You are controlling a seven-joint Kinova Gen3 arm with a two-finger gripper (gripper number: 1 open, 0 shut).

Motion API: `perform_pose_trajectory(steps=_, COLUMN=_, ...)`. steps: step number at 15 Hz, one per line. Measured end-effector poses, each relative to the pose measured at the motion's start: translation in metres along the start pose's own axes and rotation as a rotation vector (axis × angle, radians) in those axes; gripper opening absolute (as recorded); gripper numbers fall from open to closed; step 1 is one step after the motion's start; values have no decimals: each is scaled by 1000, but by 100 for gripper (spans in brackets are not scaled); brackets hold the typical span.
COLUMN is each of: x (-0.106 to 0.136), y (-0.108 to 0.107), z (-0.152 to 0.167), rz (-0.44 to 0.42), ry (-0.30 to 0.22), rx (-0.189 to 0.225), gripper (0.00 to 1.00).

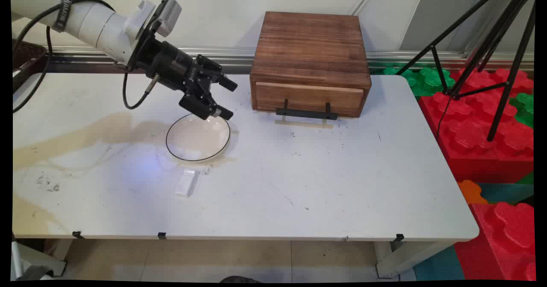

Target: Open the drawer

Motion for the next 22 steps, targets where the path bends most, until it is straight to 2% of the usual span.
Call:
perform_pose_trajectory(steps=7, x=19, y=-3, z=6, rz=4, ry=33, rx=4, gripper=100)
perform_pose_trajectory(steps=14, x=53, y=-9, z=28, rz=25, ry=64, rx=12, gripper=100)
perform_pose_trajectory(steps=18, x=72, y=-16, z=53, rz=37, ry=56, rx=19, gripper=100)
perform_pose_trajectory(steps=22, x=82, y=-29, z=85, rz=41, ry=24, rx=31, gripper=100)
